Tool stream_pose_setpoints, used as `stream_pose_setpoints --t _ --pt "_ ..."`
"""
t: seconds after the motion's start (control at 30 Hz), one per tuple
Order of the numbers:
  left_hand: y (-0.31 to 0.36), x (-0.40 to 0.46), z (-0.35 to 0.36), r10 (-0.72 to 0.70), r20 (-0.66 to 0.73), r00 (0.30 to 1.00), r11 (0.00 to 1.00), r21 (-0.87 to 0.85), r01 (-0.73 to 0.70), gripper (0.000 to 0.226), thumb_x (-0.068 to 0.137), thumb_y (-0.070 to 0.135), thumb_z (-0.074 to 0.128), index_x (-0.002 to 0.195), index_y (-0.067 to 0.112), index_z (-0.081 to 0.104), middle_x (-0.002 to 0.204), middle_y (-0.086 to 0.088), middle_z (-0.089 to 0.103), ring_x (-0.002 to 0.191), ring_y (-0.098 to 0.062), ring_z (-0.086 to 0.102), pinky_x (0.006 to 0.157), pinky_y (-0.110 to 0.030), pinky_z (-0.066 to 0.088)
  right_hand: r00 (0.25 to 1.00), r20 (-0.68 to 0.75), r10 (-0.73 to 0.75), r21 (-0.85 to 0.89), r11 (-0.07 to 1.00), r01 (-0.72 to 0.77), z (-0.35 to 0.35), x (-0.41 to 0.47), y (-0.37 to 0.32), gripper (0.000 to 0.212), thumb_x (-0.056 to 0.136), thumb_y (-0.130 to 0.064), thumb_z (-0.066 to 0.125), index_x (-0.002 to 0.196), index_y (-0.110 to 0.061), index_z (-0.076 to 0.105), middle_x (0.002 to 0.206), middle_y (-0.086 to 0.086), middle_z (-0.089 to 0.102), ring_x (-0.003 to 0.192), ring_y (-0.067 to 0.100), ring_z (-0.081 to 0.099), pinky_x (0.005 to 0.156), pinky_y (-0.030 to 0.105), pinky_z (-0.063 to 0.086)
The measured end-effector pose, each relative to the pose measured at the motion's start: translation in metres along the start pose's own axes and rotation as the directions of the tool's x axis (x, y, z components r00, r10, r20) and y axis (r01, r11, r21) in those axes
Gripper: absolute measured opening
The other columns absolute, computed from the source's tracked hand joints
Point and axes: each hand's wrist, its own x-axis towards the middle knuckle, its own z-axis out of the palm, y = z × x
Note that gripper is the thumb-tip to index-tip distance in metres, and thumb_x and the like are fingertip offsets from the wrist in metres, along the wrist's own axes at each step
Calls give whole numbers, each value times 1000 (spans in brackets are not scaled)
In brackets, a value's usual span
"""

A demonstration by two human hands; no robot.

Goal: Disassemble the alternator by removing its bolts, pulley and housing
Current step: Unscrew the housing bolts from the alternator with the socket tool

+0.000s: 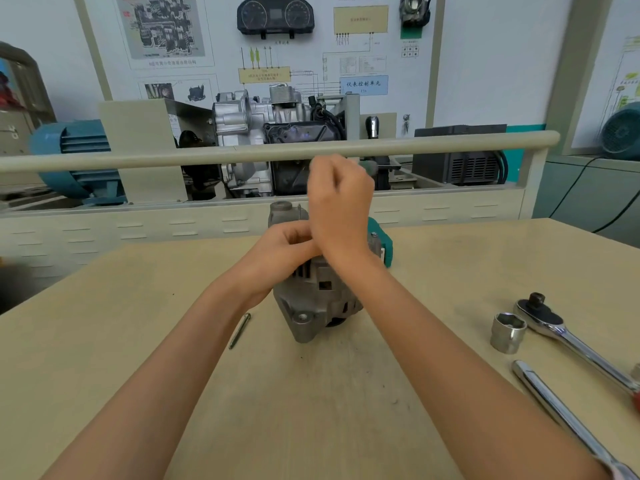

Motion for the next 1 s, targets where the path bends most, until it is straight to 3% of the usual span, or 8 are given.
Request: stream_pose_setpoints --t 0.13,0.3,0.4,0.47,0.53,0.63,0.8,1.0 --pt "2 -1 -1 -3 43 999 998 -67 5 21 82 31 62 100 26 72 100 6 75 94 -7 69 74 -12 50 936 198 291 529 772 -352 -12 17 3 52 89 -14 35 37 -15 33 38 3 34 45 17 36 64 30 43" --pt "3 -2 1 -4 39 999 997 -79 7 30 76 36 63 99 21 73 98 4 75 91 -6 69 73 -11 49 884 339 321 633 618 -467 -19 22 6 63 95 -15 27 32 -20 37 36 -2 36 46 17 42 74 27 48" --pt "3 -2 2 16 17 1000 999 -46 -16 13 85 21 63 87 26 75 88 6 76 85 -5 70 71 -13 50 973 122 195 424 876 -229 -10 8 4 48 88 -16 34 41 -14 40 42 -3 38 51 16 42 65 23 46" --pt "0 -1 0 27 -1 1000 999 -31 -27 35 89 2 59 71 27 76 75 8 74 72 -1 68 64 -13 50 996 -18 -86 99 991 87 -5 -4 4 38 86 -19 37 50 -11 44 49 -3 38 57 18 41 62 29 39" --pt "-1 -1 -2 34 -34 999 999 5 -33 39 88 -8 54 69 22 72 67 8 71 65 0 64 60 -14 50 937 -74 -342 -271 911 311 -1 -13 6 34 83 -16 38 54 -7 53 55 4 45 63 24 44 67 36 38" --pt "-2 -1 -1 41 -48 998 999 28 -39 36 87 -8 53 71 20 68 64 8 69 63 1 62 58 -14 49 911 -116 -396 -492 820 293 0 -17 5 33 79 -17 41 52 -5 56 59 9 49 67 26 46 73 36 36" --pt "2 -2 4 32 13 999 999 -24 -32 32 91 12 60 73 33 76 78 10 75 75 -1 69 65 -10 50 997 41 59 89 994 -62 -9 2 -1 37 78 -18 39 41 -13 35 44 0 32 54 16 36 60 31 35" --pt "3 -3 1 4 33 999 998 -70 -1 33 78 37 61 104 21 72 102 2 75 95 -9 69 75 -13 50 877 337 342 624 616 -480 -17 25 10 66 96 -18 24 31 -18 35 36 1 36 48 20 39 70 28 44"
